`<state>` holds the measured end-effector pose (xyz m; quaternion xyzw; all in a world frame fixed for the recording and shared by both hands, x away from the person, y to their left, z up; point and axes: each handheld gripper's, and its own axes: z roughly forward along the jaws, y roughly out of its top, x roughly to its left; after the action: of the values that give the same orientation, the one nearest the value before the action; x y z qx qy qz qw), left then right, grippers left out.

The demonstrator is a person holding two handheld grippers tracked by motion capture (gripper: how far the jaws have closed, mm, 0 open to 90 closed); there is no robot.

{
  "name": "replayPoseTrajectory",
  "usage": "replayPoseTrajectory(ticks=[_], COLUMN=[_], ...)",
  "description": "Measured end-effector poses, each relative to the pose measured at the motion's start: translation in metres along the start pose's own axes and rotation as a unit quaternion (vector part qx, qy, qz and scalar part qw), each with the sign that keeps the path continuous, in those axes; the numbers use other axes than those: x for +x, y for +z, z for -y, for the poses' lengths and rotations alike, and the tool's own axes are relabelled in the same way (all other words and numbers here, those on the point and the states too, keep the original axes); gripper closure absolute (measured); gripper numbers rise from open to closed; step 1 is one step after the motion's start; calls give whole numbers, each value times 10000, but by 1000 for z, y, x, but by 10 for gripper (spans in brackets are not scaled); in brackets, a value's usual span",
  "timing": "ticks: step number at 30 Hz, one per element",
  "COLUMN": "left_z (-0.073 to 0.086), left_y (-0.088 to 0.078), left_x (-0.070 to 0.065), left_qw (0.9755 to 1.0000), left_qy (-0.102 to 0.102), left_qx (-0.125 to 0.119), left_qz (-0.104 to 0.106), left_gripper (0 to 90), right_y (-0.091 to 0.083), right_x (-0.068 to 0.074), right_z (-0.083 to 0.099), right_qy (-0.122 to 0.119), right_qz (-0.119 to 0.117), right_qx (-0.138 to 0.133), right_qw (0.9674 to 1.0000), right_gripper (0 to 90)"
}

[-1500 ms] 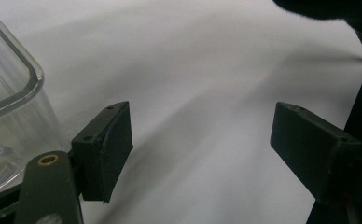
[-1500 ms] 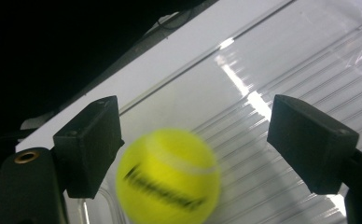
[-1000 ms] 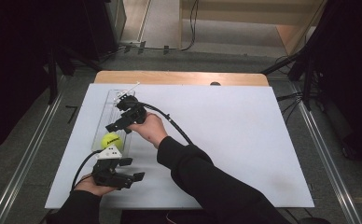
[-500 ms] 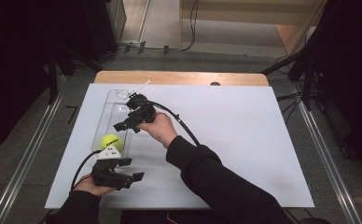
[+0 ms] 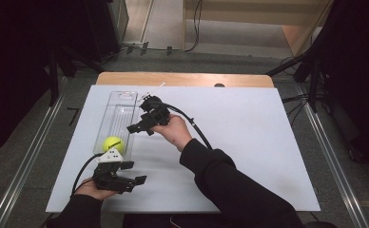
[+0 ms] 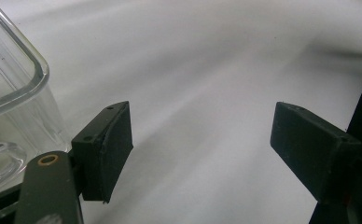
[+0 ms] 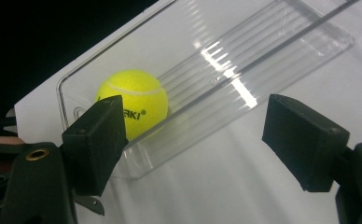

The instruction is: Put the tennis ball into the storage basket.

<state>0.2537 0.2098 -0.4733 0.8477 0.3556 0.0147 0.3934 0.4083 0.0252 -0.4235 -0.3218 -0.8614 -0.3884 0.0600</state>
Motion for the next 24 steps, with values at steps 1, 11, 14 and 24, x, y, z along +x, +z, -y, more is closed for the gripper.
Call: replayPoseTrajectory(ticks=[1,11,14,24], left_z=[0,0,0,1], left_y=[0,0,0,1], left_x=[0,0,1,0], left_qw=[10000,10000,10000,10000], left_qy=[-6,-30,-28,-33], left_qx=[-2,4,4,12], left_qz=[0,-17,-9,-26], left_gripper=[215,215,215,215], right_y=[-2,-16,-18,-27], right_x=[-1,-10,-12,-17], right_z=[2,14,19,36], right_qy=[8,61,72,150], right_qz=[11,77,80,52], right_qx=[-6,98,93,60], right_qw=[10000,9999,9999,9999], right_gripper=[195,203,203,205])
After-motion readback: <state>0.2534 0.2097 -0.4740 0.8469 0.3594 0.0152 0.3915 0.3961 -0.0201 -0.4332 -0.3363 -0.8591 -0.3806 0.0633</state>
